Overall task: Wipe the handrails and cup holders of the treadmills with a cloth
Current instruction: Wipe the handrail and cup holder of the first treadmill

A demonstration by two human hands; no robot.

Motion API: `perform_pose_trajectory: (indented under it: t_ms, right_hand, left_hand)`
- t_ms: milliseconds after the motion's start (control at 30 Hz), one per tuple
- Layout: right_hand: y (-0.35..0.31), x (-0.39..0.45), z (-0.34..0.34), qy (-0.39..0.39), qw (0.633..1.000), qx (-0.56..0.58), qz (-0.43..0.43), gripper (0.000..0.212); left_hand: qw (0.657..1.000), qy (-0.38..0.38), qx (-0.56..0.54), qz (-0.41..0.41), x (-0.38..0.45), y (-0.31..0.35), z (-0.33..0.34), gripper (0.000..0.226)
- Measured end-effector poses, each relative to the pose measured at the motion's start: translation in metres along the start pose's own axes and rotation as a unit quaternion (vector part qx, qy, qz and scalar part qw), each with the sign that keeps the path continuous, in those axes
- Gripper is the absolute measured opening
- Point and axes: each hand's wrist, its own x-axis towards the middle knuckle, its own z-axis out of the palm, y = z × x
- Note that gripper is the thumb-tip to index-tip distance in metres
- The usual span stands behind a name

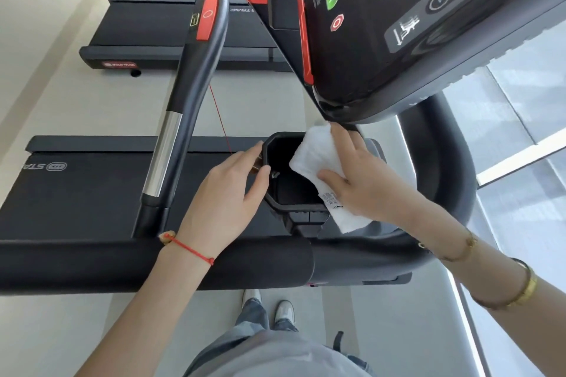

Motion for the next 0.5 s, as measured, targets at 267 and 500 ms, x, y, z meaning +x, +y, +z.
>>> perform_pose_trajectory:
  t_ms: [267,500]
  right_hand:
    - [0.002,0.017,-0.002,-0.035,0.987,0.107,0.114,0.051]
    - [-0.001,-0.015,0.012,-0.004,0.974,0.141,0.177,0.036]
  left_hand:
    - [1.000,-0.005,0.011,0.009,0.000,0.001,0.000,0.048]
    - [1.000,-0.008,0.017,0.006,0.001,0.000,0.000,0.048]
